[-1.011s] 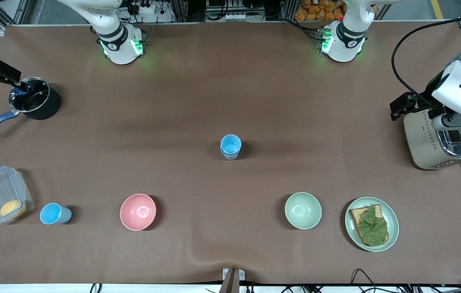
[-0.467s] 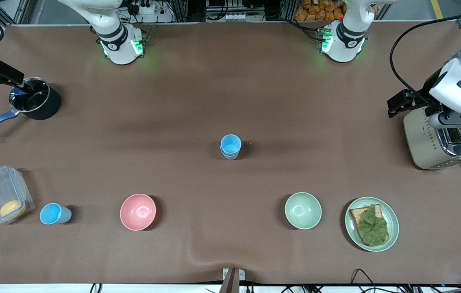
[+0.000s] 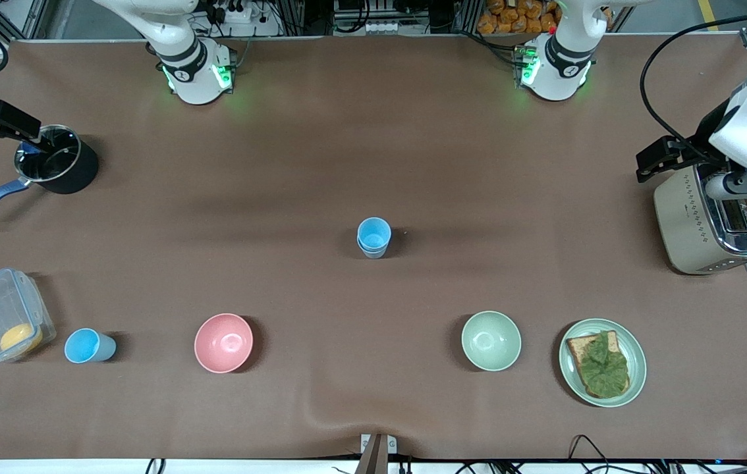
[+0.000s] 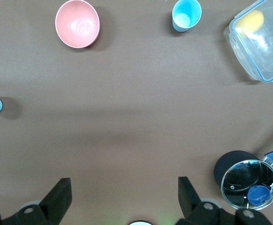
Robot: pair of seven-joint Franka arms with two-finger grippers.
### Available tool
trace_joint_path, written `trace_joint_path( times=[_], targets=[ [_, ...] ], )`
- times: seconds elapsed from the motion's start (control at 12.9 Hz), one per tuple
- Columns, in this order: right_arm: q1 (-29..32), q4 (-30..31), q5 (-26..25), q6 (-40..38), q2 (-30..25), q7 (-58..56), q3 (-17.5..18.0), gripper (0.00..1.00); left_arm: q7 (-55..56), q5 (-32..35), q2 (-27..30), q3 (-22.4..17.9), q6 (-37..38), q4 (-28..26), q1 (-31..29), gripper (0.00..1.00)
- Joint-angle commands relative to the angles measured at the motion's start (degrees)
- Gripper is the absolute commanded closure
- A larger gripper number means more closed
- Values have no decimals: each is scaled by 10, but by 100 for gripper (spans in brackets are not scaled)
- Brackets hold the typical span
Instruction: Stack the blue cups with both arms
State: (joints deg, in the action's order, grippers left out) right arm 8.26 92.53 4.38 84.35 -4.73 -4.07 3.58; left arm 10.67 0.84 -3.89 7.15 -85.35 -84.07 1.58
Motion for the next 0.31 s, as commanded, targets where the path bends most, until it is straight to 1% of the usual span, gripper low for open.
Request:
trace_joint_path(
  times=[0.0,0.23],
  targets=[
    [10,9,3,11,2,-3,10,0,-9,-11,5,-2,11,4,-2,0],
    [11,18,3,14,2,-3,10,0,-29,-11,5,-3,11,4,-1,0]
  ],
)
